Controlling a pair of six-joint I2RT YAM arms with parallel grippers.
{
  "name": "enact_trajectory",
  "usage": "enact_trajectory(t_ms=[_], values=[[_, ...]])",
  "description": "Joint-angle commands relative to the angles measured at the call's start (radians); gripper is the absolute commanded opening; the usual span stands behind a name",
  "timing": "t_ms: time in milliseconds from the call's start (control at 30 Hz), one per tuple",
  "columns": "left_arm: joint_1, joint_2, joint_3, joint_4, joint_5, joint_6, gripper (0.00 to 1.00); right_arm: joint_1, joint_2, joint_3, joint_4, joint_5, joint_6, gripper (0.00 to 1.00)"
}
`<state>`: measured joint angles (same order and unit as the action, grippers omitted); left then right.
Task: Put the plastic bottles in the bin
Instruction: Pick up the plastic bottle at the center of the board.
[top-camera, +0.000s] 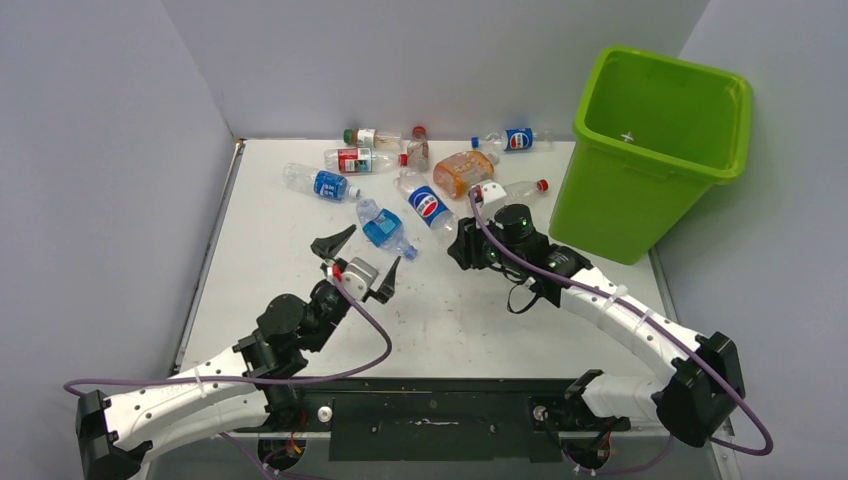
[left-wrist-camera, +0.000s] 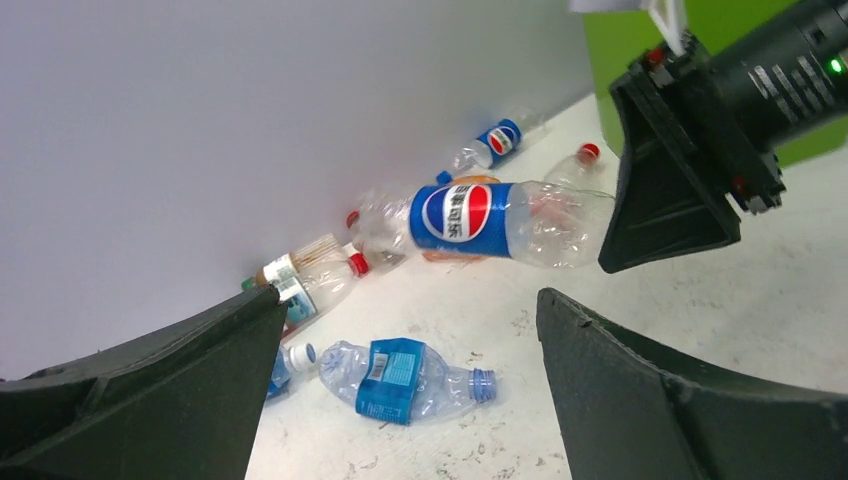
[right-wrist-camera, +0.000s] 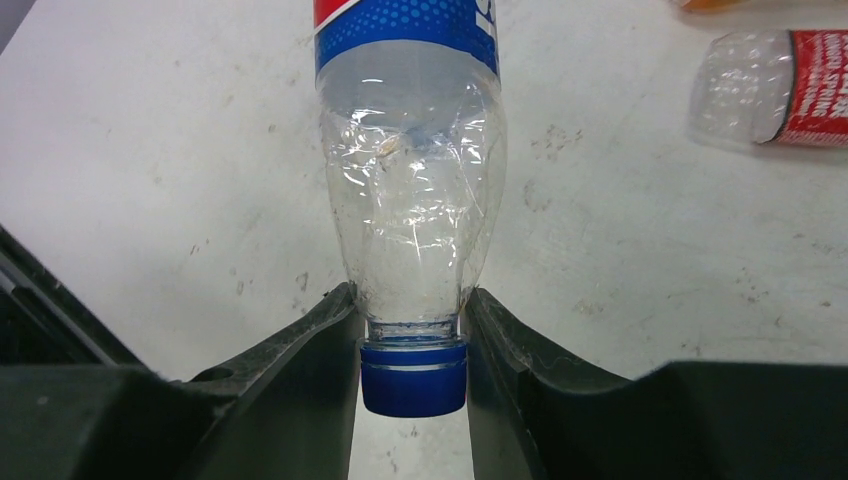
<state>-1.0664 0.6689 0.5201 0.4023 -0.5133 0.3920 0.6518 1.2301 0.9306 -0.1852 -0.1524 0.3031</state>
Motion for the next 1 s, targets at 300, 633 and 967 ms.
enact_trajectory(t_ms=[300,633,967], values=[[-0.031,-0.046,-0.104,-0.123,0.407,0.392,0.96,0.158,-0.14,0.245,-0.575,-0.037,0.003,0.05],[-0.191,0.062,-0.146,-0.077,0.09,0.661,0.96,0.247,-0.113,0.283,-0.712,-0.04,-0.032,0.05],[-0.194,0.128,-0.148,-0.043,0.088,0.677,0.96,0.385,-0.089,0.345,-0.726,-0.065,-0.03,0.05]])
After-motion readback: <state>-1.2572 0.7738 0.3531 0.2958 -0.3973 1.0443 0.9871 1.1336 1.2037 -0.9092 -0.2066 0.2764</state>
